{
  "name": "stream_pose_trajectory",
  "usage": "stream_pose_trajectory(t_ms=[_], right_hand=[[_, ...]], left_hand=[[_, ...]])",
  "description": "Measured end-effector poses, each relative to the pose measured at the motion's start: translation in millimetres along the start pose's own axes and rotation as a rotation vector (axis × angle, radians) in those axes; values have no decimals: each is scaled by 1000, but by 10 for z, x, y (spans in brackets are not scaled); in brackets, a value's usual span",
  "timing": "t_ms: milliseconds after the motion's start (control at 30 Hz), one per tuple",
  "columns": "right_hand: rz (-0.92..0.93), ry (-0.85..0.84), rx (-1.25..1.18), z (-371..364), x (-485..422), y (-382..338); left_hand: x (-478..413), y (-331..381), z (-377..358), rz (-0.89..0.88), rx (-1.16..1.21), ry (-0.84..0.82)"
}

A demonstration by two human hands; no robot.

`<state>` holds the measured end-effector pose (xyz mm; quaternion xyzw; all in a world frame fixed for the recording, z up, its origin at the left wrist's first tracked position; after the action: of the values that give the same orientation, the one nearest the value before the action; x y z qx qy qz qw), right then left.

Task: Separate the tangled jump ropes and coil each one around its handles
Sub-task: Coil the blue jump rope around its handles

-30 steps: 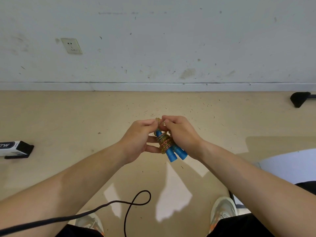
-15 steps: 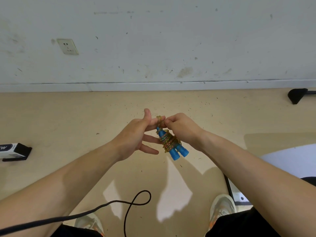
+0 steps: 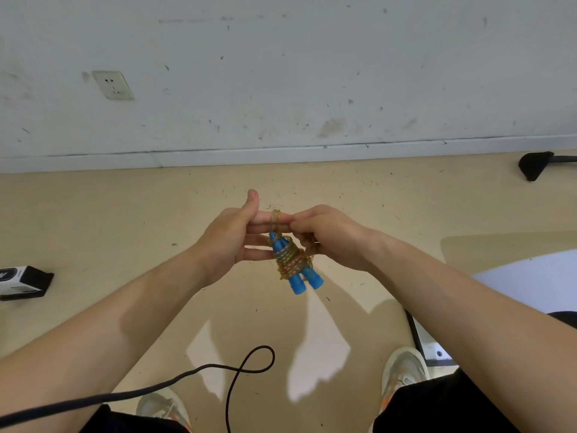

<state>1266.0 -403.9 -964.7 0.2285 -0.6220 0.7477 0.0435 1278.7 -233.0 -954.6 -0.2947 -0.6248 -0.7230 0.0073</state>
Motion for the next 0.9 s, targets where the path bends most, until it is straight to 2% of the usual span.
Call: stream_pose_trajectory(t_ms=[100,233,467,667,900], right_hand=[[-53,-84,-184,-14,16,-1],[0,-182,-174,-55,49,-27],[120,-25,-136,-21,43,-4],[145,-25,-83,-38,13,39],[206,35,-4,-99,9,69]], left_hand=[[-37,-14,34,-22,22,77],[-42,-41,6,-2,96,55],[-41,-55,20,25,150,19],[-33,-99,-34,91,248,-6],[-23,-71,9,196,253,0]])
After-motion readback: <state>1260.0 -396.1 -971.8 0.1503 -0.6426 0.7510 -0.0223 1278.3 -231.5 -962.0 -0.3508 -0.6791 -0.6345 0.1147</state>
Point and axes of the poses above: each hand's wrist, its own x-axis away from the middle knuckle, its own z-axis out of the back of the hand, y = z × x, the point moved 2 cm from there along -x, towards the middle knuckle
